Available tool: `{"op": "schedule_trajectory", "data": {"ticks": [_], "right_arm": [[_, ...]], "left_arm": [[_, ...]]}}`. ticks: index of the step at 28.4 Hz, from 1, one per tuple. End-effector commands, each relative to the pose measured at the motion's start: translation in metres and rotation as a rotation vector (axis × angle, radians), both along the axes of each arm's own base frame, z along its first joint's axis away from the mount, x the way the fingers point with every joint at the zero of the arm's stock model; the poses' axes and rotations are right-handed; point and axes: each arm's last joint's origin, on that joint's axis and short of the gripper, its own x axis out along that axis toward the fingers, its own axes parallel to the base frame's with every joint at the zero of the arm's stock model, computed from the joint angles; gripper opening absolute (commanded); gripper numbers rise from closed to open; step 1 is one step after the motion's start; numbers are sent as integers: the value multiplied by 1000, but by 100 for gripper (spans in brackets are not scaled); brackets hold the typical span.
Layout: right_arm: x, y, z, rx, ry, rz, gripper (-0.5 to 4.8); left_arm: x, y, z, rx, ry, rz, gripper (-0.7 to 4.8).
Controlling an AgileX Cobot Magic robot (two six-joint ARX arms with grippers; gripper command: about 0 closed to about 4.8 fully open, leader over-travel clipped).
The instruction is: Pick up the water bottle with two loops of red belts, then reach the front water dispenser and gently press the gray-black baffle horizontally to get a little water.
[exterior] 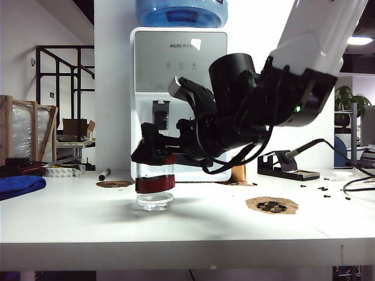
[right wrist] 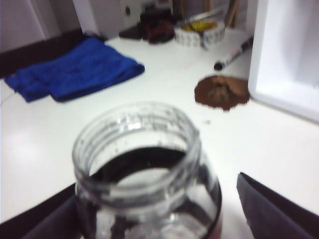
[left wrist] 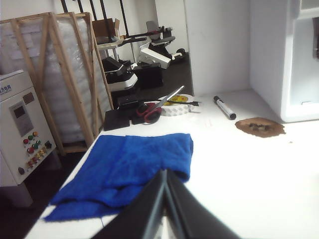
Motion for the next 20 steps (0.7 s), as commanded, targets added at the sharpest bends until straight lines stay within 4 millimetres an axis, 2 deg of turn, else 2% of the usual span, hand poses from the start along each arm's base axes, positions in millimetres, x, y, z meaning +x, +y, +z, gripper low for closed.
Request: {"op": "schedule_trajectory", "data": {"ticks": [1, 6, 11, 20], "right_arm": [[-4, -4, 2, -26, 42, -7, 479], [-7, -7, 7, -27, 43, -8, 479], [-11, -10, 22, -38, 58, -12, 479], [-36, -29, 41, -120, 72, -55, 479]], "left_arm": [[-3, 0, -4, 0, 28, -8, -4], [-4, 0, -8, -2, 65, -9, -4], [-5, 0, -14, -6, 122, -8, -4], [-5, 0, -14, -6, 121, -8, -4]]}}
